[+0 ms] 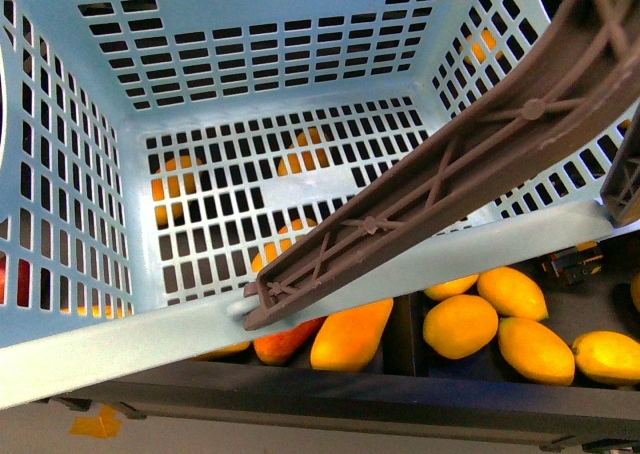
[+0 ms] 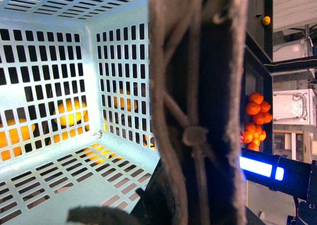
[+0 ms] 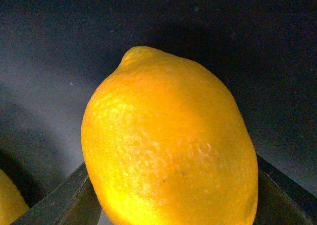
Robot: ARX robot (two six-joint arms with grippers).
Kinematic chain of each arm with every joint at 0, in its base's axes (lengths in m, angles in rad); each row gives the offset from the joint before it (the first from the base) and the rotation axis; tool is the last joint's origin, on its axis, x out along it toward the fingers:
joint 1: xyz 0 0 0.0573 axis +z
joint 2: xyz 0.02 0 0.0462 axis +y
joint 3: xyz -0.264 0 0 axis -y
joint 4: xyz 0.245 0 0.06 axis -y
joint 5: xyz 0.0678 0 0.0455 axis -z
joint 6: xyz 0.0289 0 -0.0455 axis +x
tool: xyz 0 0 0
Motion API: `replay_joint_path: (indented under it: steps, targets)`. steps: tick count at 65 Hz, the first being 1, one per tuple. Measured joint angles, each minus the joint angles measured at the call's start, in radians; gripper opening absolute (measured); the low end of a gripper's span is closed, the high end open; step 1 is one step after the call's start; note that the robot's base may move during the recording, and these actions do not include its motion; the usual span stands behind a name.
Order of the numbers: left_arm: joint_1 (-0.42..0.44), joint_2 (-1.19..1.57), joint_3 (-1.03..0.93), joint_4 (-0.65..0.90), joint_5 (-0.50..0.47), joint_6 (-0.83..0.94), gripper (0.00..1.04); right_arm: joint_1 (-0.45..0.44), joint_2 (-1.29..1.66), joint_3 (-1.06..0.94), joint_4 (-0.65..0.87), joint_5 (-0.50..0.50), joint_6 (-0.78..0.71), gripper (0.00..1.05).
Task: Pick lemon and mango into basket
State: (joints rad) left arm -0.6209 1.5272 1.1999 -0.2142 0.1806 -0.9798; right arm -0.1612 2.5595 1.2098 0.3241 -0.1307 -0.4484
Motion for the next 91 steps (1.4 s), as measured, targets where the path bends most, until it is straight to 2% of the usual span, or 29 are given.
replay_joint_path:
  steps: [15, 39, 45, 56, 65, 72, 79, 82, 91]
  targets:
    - [0.000, 0.000, 0.000, 0.000, 0.000, 0.000, 0.04, -0.049, -0.113, -0.114, 0.086, -0.109, 0.092, 0.67]
    - [0.000, 0.000, 0.000, 0.000, 0.000, 0.000, 0.04, -0.170, -0.559, -0.344, 0.141, -0.360, 0.208, 0.66]
    - [0.000, 0.000, 0.000, 0.000, 0.000, 0.000, 0.04, -0.180, -0.684, -0.401, 0.141, -0.431, 0.253, 0.66]
    - [0.000, 0.000, 0.000, 0.000, 0.000, 0.000, 0.04, -0.168, -0.889, -0.467, 0.142, -0.491, 0.320, 0.66]
    - [0.000, 0.000, 0.000, 0.000, 0.000, 0.000, 0.04, -0.113, -1.050, -0.518, 0.170, -0.479, 0.384, 0.66]
    - [0.000, 0.000, 0.000, 0.000, 0.000, 0.000, 0.04, -0.037, -1.165, -0.560, 0.209, -0.464, 0.457, 0.66]
    - [0.000, 0.000, 0.000, 0.000, 0.000, 0.000, 0.04, 0.062, -1.247, -0.579, 0.209, -0.417, 0.501, 0.66]
    - [0.000, 0.000, 0.000, 0.000, 0.000, 0.000, 0.04, 0.148, -1.266, -0.582, 0.198, -0.372, 0.505, 0.66]
    - [0.000, 0.000, 0.000, 0.000, 0.000, 0.000, 0.04, 0.311, -1.215, -0.581, 0.177, -0.234, 0.503, 0.66]
